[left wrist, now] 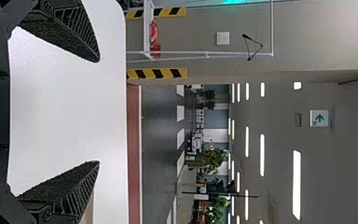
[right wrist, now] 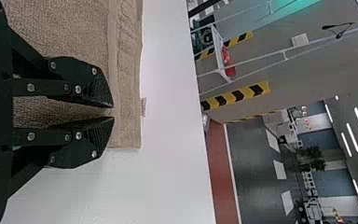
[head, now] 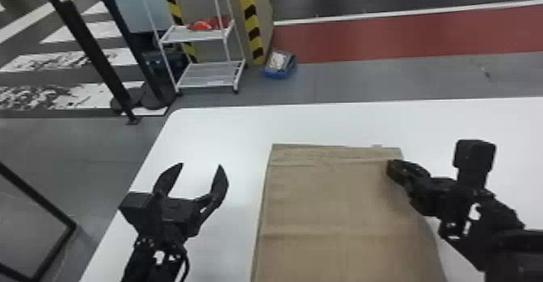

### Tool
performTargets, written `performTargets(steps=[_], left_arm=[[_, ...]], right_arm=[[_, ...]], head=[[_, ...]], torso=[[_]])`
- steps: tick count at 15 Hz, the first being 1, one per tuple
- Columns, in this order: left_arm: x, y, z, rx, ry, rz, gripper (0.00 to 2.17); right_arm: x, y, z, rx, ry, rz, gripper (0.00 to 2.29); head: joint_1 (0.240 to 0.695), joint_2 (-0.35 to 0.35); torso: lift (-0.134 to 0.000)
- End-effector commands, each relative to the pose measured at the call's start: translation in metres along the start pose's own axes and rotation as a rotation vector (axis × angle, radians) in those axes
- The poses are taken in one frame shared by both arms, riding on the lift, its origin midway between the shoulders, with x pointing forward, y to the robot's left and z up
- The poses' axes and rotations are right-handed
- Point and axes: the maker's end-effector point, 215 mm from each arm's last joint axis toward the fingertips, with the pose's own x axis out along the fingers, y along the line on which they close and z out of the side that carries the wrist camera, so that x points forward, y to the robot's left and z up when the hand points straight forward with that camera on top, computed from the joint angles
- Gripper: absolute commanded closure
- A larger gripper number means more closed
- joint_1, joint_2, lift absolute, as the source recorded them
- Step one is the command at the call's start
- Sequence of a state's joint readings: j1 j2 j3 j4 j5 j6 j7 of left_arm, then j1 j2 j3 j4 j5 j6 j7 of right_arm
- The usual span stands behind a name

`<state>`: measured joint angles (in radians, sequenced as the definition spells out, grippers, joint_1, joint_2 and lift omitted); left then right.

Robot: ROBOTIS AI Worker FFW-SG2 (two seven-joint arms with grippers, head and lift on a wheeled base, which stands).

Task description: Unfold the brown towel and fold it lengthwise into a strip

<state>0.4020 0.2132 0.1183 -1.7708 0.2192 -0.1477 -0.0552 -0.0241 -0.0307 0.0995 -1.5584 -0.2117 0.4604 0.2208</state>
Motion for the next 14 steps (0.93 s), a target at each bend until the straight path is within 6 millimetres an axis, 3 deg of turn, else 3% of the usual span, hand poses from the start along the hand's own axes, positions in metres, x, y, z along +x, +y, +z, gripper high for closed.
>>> performTargets(steps=[1, 2, 5, 6, 7, 12, 14], left_arm=[[-0.0002, 0.0008, -0.0010, -0.001, 0.002, 0.002, 0.10], [-0.0008, 0.0016, -0.0016, -0.001, 0.003, 0.004, 0.10], [-0.0014, 0.0025, -0.0021, 0.000, 0.004, 0.005, 0.10], [-0.0014, 0.0025, -0.0021, 0.000, 0.004, 0.005, 0.10], [-0.0013, 0.0023, -0.0013, 0.000, 0.003, 0.005, 0.10], [-0.0020, 0.0034, -0.0017, 0.001, 0.002, 0.006, 0.10], [-0.0025, 0.0034, -0.0024, 0.001, 0.004, 0.006, 0.10]], right_arm=[[0.0005, -0.0014, 0.0024, 0.000, 0.000, -0.002, 0.98], [0.0011, -0.0014, 0.0000, 0.003, 0.012, -0.001, 1.21], [-0.0007, -0.0058, -0.0017, 0.013, 0.012, -0.009, 1.17], [-0.0020, -0.0072, -0.0005, 0.021, 0.000, -0.012, 0.82], [-0.0028, -0.0077, -0.0006, 0.022, -0.003, -0.012, 0.77], [0.0012, -0.0041, -0.0007, 0.007, 0.014, -0.008, 0.79], [0.0017, -0.0044, -0.0013, 0.006, 0.019, -0.009, 0.98]], head=[[0.695, 0.232], [0.695, 0.232], [0.695, 0.232], [0.695, 0.232], [0.695, 0.231], [0.695, 0.228], [0.695, 0.231]], torso=[[-0.125], [-0.125], [-0.125], [-0.125], [-0.125], [-0.125], [-0.125]])
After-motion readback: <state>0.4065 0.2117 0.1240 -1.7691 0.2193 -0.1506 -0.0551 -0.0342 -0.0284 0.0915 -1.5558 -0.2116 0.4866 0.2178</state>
